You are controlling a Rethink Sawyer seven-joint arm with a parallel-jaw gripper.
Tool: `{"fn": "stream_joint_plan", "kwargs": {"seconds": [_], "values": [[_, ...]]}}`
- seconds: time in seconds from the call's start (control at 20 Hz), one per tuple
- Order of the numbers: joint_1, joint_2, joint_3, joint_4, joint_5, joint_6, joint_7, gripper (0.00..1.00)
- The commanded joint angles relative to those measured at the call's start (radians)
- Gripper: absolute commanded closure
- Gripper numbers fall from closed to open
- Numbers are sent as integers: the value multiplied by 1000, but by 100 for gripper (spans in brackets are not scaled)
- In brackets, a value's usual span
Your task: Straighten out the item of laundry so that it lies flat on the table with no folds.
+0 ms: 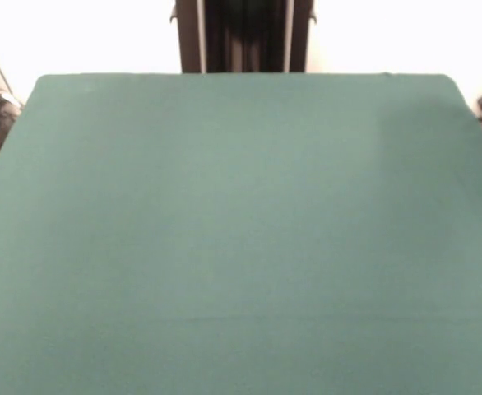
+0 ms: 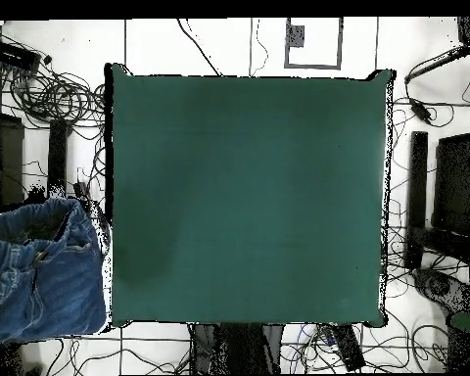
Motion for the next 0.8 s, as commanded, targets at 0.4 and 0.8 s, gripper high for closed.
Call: {"fn": "stream_joint_plan", "kwargs": {"seconds": [0.4,0.8], "values": [[2,-12,22,40,37,72,245,100],[-19,-116,60,492,-129,-385,-152,100]]}}
